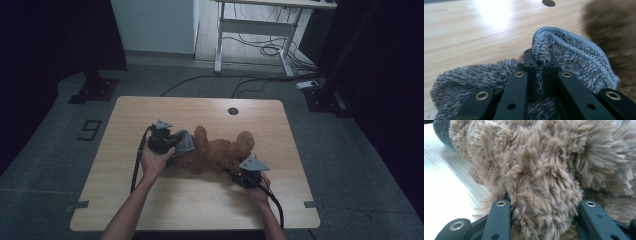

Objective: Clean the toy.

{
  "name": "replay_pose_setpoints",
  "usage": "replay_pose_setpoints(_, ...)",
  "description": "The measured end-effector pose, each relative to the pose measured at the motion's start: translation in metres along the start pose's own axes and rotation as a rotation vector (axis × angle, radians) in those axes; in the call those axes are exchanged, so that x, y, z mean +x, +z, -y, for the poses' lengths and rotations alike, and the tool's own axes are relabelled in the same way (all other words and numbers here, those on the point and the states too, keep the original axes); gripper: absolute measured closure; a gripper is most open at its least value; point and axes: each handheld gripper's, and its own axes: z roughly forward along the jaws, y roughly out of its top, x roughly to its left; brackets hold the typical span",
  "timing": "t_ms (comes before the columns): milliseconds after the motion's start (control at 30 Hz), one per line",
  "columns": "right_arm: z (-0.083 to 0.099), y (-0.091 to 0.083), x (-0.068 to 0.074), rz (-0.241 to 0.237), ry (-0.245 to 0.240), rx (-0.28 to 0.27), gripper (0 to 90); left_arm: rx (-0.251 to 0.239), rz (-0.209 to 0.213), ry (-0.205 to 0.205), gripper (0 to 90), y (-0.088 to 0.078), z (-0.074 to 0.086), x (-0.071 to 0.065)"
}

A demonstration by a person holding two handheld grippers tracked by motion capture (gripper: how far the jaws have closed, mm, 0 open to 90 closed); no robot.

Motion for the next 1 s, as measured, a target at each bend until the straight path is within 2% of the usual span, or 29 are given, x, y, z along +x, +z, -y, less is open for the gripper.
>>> replay_pose_setpoints(33,0.0,0.0,0.0,0.001,-0.002,0.003,60.5,0.009,-0.018,-0.011,83.0,0.002,0.003,0.006)
replay_pose_setpoints(100,0.0,0.0,0.0,0.0,0.001,0.001,60.5,0.028,-0.016,-0.046,82.9,0.006,0.008,0.017)
replay_pose_setpoints(200,0.0,0.0,0.0,-0.003,-0.003,-0.002,60.5,0.06,-0.032,-0.066,82.9,0.014,0.016,0.029)
replay_pose_setpoints(267,0.0,0.0,-0.001,-0.005,-0.002,-0.004,60.5,0.078,-0.021,-0.082,82.9,0.02,0.021,0.033)
replay_pose_setpoints(400,0.0,0.0,-0.001,-0.009,0.002,-0.005,60.5,0.133,0.034,-0.093,83.1,0.037,0.032,0.029)
replay_pose_setpoints(467,0.0,0.0,-0.001,-0.017,0.015,-0.012,60.5,0.102,0.059,-0.123,83.7,0.038,0.036,0.027)
replay_pose_setpoints(533,0.0,0.0,0.0,-0.027,0.018,-0.017,60.6,0.076,0.119,-0.169,84.0,0.037,0.038,0.029)
replay_pose_setpoints(633,-0.002,0.001,-0.001,-0.04,0.014,-0.029,60.6,0.021,0.193,-0.213,84.4,0.032,0.035,0.032)
replay_pose_setpoints(700,-0.007,0.002,-0.003,-0.041,-0.018,-0.036,60.5,-0.011,0.191,-0.201,84.4,0.026,0.029,0.033)
replay_pose_setpoints(767,-0.016,0.005,-0.006,-0.019,-0.051,-0.057,60.2,-0.04,0.18,-0.188,84.4,0.021,0.022,0.034)
replay_pose_setpoints(833,-0.026,0.012,-0.012,0.013,-0.073,-0.064,58.9,-0.064,0.178,-0.194,84.3,0.018,0.019,0.037)
replay_pose_setpoints(933,-0.032,0.024,-0.024,0.033,-0.089,-0.036,56.3,-0.023,0.15,-0.175,83.8,0.021,0.023,0.04)
replay_pose_setpoints(1000,-0.029,0.03,-0.027,0.036,-0.102,-0.008,55.8,-0.008,0.157,-0.181,83.4,0.024,0.031,0.043)
